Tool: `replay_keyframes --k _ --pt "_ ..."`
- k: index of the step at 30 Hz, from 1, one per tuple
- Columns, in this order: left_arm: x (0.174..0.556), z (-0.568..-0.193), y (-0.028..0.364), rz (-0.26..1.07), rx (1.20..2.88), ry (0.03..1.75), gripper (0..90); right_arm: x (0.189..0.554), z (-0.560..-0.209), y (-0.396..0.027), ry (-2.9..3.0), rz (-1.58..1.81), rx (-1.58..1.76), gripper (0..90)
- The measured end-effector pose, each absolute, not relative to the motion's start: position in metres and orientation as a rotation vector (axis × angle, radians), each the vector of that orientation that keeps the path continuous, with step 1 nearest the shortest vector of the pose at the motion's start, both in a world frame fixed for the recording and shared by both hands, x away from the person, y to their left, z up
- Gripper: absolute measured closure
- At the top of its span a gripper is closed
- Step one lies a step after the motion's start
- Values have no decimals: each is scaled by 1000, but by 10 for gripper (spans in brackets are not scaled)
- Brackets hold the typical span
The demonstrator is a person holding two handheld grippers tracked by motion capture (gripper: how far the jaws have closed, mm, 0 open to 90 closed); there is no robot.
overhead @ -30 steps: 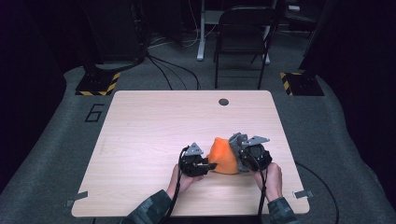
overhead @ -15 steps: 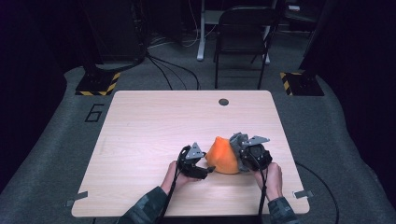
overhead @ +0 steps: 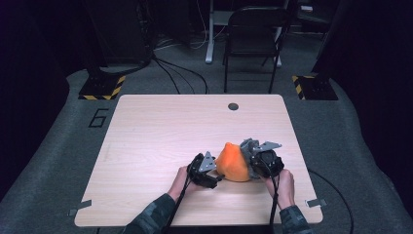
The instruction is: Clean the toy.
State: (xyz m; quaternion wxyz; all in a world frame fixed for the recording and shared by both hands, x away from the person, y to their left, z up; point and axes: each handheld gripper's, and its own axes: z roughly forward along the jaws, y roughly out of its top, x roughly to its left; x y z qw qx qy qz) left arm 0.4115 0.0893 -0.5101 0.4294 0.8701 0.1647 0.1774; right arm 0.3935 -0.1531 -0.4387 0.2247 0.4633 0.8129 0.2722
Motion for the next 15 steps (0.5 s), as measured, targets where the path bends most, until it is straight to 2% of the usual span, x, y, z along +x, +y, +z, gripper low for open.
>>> replay_keyframes --k 5,10,15 --pt "411 -513 88 469 2166 351 358 394 -440 -153 2241 748 1279 728" --pt "408 -516 87 492 2157 303 548 394 -440 -152 2239 752 1278 728" --pt "407 -519 88 514 2147 283 686 393 -439 -153 2237 773 1268 726"
